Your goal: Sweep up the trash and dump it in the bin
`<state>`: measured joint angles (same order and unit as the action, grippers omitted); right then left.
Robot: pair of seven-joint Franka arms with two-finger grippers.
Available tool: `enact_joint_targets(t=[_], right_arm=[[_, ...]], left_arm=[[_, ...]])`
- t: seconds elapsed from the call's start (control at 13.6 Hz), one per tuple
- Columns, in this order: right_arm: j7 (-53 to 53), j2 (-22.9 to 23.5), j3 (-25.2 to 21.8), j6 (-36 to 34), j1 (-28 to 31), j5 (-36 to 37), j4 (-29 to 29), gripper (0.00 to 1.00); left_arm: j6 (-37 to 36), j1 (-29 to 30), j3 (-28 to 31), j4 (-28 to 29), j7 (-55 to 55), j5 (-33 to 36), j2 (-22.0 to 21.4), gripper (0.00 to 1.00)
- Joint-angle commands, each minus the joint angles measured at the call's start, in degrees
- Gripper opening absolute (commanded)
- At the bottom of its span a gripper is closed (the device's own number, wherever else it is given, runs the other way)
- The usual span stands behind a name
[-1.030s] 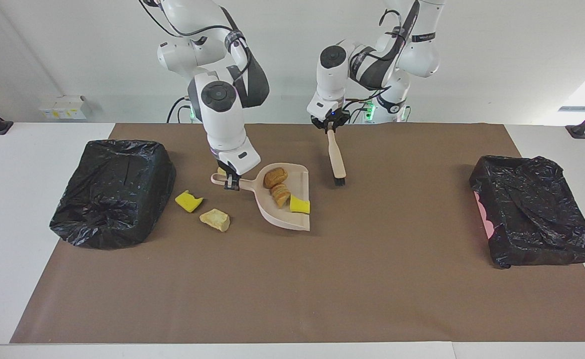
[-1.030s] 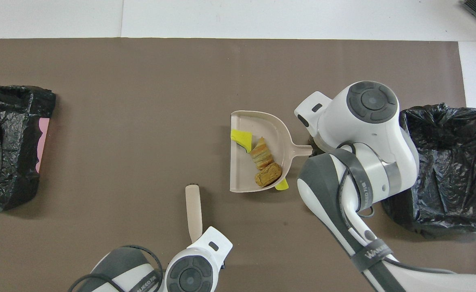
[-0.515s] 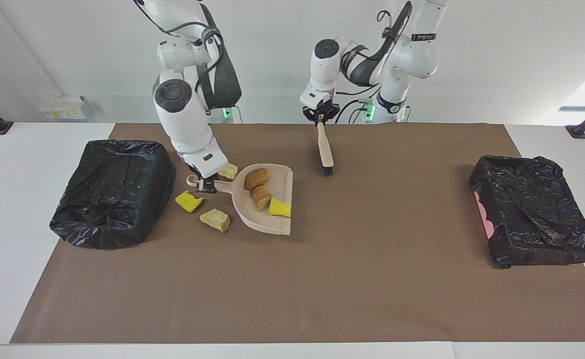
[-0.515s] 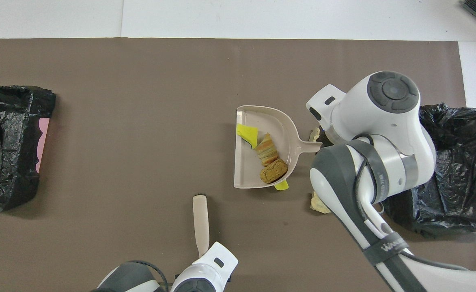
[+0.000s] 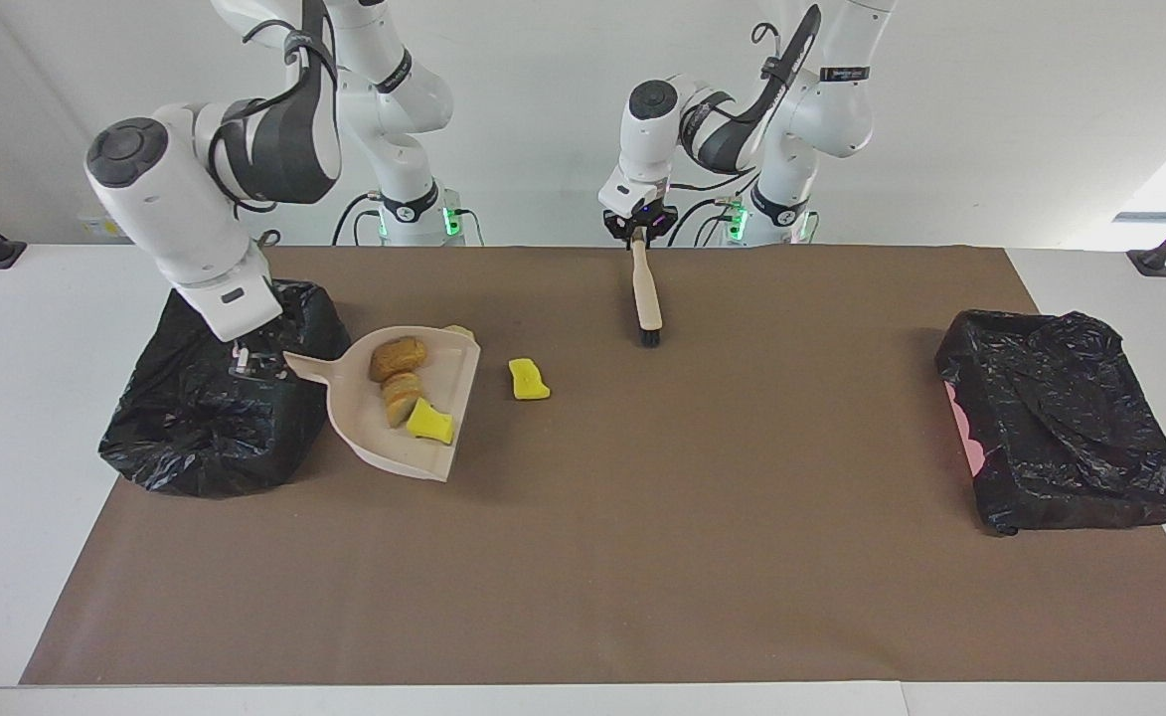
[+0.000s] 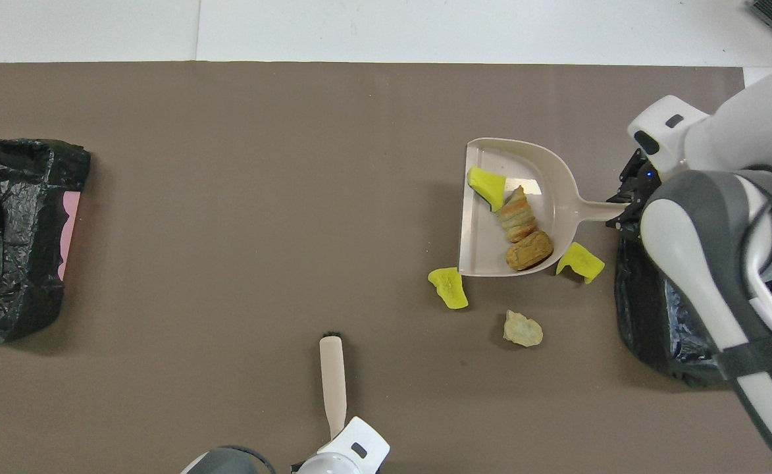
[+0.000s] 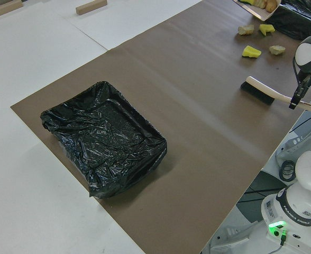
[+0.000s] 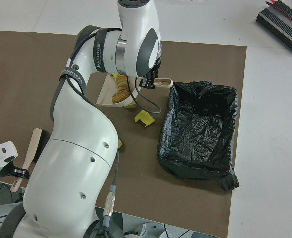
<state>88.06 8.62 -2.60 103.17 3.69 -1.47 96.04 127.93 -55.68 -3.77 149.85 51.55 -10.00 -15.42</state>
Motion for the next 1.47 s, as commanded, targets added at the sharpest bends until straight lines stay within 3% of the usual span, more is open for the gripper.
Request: enact_joint_targets(t=[0.0,0.22,0.44,0.66,1.03,1.4], right_arm=[[7.2,-1.0,0.6,-1.2,6.1,1.6,-0.2,0.00],[14.2,-1.3,0.5,-0.8,12.0,5.3,-0.3,0.00],[20.1,-2.3,0.5,-0.2,17.4,8.0,-0.2,0.00],[22.5,-4.0,0.6,-0.2,19.9,14.1,0.5,0.00],[22.0,-5.8,0.5,0.7,19.7,22.5,2.7,0.00],[12.6,-9.8,1.1,4.3,17.1,31.1,10.6,0.00]], left_arm=[[-3.5,3.1,0.5,-3.8,-3.7,-0.8,1.4,1.00],[-4.8,7.8,0.7,-9.6,-8.9,0.1,3.0,1.00],[-10.8,14.9,0.6,-20.3,-15.7,7.2,6.1,1.00],[-14.9,22.3,0.7,-29.0,-23.3,8.1,6.6,1.00],[-28.1,34.9,0.7,-44.5,-39.6,8.1,7.9,1.00],[-41.1,44.9,0.9,-56.5,-51.4,8.8,7.8,1.00]])
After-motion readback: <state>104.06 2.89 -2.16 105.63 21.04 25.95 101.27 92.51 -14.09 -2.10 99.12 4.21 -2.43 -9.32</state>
